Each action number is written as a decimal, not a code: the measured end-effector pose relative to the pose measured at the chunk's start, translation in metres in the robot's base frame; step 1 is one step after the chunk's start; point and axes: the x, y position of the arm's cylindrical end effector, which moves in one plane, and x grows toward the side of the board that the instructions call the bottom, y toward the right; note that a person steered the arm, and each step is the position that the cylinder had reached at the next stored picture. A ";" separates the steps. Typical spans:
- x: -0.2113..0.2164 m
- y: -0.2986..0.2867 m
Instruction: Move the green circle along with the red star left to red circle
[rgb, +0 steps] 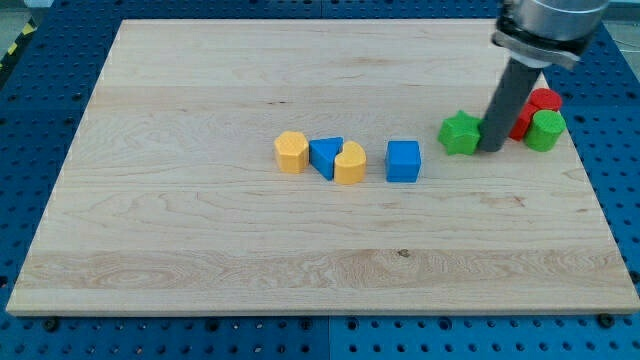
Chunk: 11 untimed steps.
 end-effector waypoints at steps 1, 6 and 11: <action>0.010 0.009; -0.001 0.110; -0.008 0.016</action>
